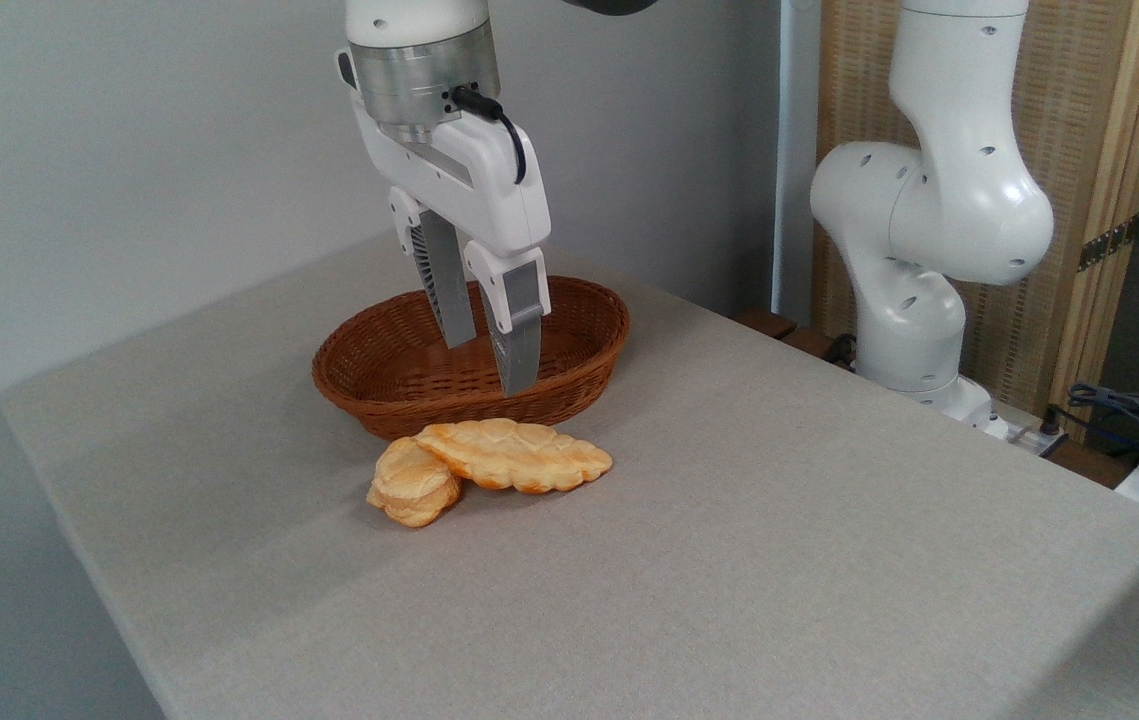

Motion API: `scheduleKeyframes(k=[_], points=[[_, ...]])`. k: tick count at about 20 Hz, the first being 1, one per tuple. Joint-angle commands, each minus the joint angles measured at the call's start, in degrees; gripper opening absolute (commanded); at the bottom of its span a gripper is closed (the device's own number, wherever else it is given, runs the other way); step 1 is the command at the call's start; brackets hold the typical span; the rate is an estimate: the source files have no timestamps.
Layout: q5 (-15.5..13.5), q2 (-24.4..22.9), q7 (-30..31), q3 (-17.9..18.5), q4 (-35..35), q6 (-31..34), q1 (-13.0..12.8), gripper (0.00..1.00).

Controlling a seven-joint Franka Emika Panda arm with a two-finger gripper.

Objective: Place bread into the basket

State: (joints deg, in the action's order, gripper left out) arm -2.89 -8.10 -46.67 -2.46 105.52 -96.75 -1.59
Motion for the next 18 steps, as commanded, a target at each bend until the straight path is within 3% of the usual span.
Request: scheduleKeyframes(k=[1,9,18], points=[[-0.89,0.37,-1.06,0.17,0.47,-1.94,0.1,1.0],[-0.8,0.46,-10.97,0.26,5.65,-6.69,0.09,1.0],[-0.8,1.25,-21.96,0.35,9.96,-7.13,0.18,1.0]])
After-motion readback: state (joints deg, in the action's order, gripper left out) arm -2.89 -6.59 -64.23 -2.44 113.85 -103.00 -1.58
